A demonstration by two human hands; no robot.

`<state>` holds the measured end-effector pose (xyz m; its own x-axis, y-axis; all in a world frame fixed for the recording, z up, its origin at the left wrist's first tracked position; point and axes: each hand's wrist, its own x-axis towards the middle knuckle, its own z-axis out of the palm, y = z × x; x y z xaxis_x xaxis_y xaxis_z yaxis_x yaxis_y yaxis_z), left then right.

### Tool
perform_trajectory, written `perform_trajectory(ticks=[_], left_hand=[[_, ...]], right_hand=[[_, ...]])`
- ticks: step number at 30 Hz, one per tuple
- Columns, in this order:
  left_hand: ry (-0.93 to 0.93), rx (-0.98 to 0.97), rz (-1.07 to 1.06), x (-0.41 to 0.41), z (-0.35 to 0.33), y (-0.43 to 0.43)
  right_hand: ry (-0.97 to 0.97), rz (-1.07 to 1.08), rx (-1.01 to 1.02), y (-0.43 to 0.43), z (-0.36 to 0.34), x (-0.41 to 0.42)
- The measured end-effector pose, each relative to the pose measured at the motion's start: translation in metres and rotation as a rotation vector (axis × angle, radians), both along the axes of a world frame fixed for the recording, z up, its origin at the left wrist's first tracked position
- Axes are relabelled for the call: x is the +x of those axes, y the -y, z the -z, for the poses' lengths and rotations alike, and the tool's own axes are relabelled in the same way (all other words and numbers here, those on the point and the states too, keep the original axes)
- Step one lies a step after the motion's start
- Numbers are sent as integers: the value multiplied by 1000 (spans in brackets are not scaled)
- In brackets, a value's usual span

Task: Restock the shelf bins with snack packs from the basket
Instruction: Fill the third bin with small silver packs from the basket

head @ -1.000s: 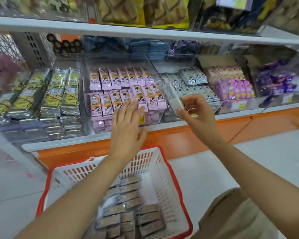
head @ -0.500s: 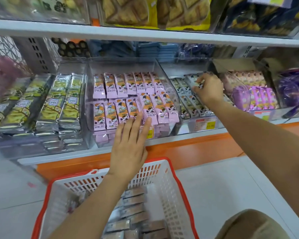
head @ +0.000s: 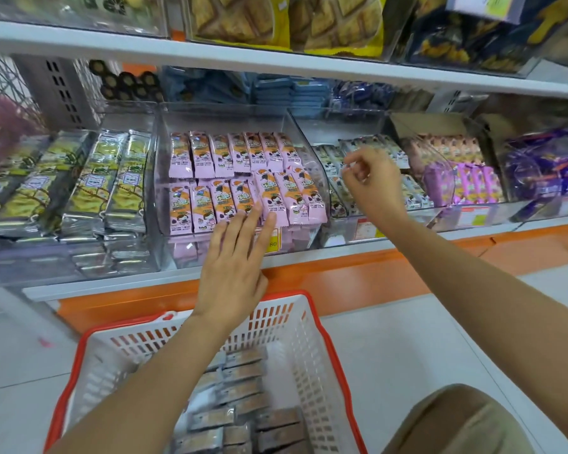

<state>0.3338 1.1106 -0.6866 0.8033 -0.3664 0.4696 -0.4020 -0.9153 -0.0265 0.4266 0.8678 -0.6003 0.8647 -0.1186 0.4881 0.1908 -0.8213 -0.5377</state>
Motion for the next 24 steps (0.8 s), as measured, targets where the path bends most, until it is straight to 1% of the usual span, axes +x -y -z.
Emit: perform_trajectory(ticks=[4, 7, 9, 13, 15, 17, 20, 24], left_hand=[[31, -89, 50, -14, 5, -13], [29, -66, 50, -35, 27, -39], [-24, -39, 24, -48, 45, -61], [-202, 40, -63, -63, 85, -102], [-337, 78, -130, -65, 107, -120], [-430, 109, -160, -65, 118, -129], [-506, 111, -213, -60, 139, -143], [-535, 84, -239, -63, 165, -148]], right_hand=[[33, -227, 132, -38, 12, -65], [-17, -378, 191, -68, 37, -106], [-92, -447, 201, -86, 67, -122], [-332, -497, 194, -114, 139, -143], [-495, -523, 106, -126, 175, -148], [-671, -521, 12, -131, 204, -157], [-942, -474, -50, -142, 248, -172], [-1159, -425, -75, -147, 289, -184]])
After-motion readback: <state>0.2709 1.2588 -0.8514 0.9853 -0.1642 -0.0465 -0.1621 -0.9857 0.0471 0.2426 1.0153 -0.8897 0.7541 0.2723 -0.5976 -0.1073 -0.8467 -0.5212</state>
